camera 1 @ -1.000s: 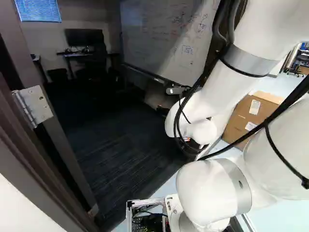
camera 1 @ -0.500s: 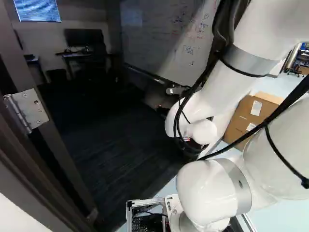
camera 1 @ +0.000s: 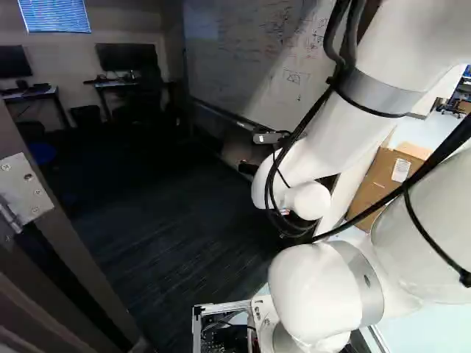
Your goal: Open the door and move inside
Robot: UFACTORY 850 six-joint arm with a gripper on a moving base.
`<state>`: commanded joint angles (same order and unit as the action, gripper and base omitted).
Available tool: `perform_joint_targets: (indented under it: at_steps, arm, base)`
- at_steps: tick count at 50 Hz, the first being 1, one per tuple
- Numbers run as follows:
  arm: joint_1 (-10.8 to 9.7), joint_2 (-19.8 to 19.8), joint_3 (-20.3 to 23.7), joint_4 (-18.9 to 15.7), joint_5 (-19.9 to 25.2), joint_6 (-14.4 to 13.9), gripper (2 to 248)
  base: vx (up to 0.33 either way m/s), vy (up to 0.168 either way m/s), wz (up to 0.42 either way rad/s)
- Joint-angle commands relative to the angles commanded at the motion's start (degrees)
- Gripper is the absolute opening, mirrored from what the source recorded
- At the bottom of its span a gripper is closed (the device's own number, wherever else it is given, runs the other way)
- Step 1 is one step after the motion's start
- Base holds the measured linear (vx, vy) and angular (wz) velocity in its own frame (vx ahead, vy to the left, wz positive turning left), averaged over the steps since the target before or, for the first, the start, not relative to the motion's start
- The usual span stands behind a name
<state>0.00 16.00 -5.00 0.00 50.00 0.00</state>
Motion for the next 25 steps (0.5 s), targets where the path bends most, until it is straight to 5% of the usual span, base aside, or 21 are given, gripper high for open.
perform_joint_targets:
  at_steps: [25]
  arm:
    - [0.0,0.0,0.0,0.0,0.0,0.0,247]
  base:
    - [0.157,0.054,0.268]
